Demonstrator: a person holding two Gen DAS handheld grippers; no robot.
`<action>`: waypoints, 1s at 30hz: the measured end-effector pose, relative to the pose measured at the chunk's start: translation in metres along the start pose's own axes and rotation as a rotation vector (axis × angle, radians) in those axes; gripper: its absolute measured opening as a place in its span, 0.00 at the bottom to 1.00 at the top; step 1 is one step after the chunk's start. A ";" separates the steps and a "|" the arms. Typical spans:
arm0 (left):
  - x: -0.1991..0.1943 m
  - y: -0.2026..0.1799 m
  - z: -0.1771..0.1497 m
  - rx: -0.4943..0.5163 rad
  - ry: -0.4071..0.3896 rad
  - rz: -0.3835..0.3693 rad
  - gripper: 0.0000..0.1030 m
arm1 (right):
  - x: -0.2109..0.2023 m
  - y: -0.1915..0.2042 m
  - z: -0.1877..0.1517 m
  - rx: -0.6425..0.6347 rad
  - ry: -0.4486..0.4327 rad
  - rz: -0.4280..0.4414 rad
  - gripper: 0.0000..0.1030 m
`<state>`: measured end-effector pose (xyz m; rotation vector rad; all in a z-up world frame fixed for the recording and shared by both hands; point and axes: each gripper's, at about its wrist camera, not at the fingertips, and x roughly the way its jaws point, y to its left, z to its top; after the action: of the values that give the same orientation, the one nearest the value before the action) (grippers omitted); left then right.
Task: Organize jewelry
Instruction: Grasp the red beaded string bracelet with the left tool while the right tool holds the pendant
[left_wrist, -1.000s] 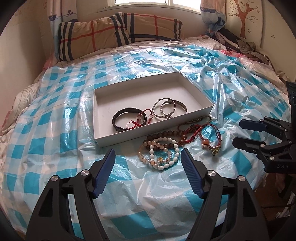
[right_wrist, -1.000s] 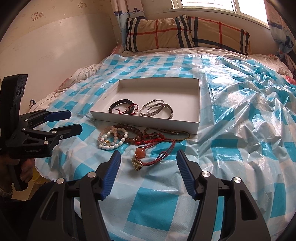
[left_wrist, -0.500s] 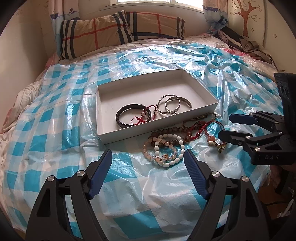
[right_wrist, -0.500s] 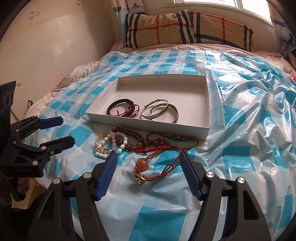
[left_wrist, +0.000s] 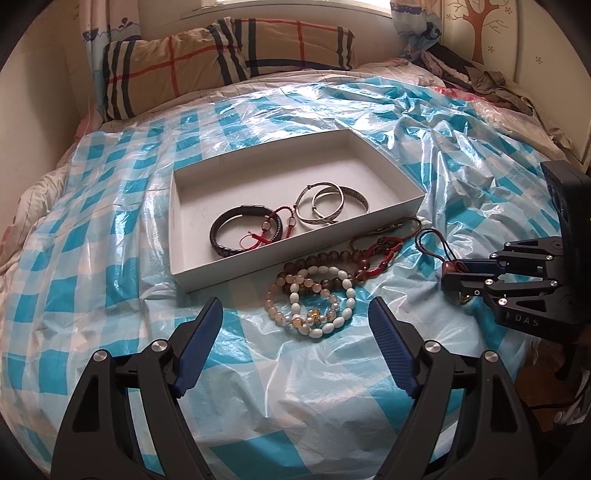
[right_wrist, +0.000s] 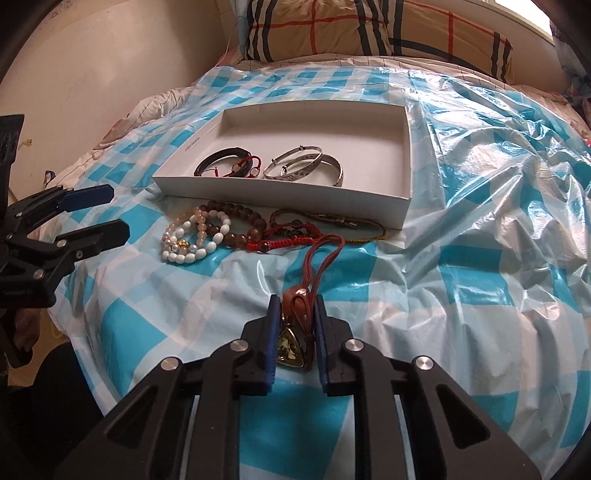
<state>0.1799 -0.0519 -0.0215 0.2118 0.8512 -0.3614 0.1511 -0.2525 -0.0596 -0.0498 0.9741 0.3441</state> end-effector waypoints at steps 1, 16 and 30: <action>0.003 -0.005 0.003 0.021 -0.004 -0.016 0.75 | -0.005 -0.002 -0.003 0.003 0.000 -0.003 0.18; 0.094 -0.066 0.040 0.164 0.112 -0.252 0.51 | -0.010 -0.034 -0.019 0.123 -0.003 0.040 0.18; 0.055 -0.054 0.023 0.141 0.155 -0.348 0.02 | -0.027 -0.029 -0.017 0.136 -0.077 0.115 0.21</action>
<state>0.2077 -0.1214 -0.0508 0.2239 1.0185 -0.7394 0.1326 -0.2903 -0.0504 0.1426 0.9243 0.3814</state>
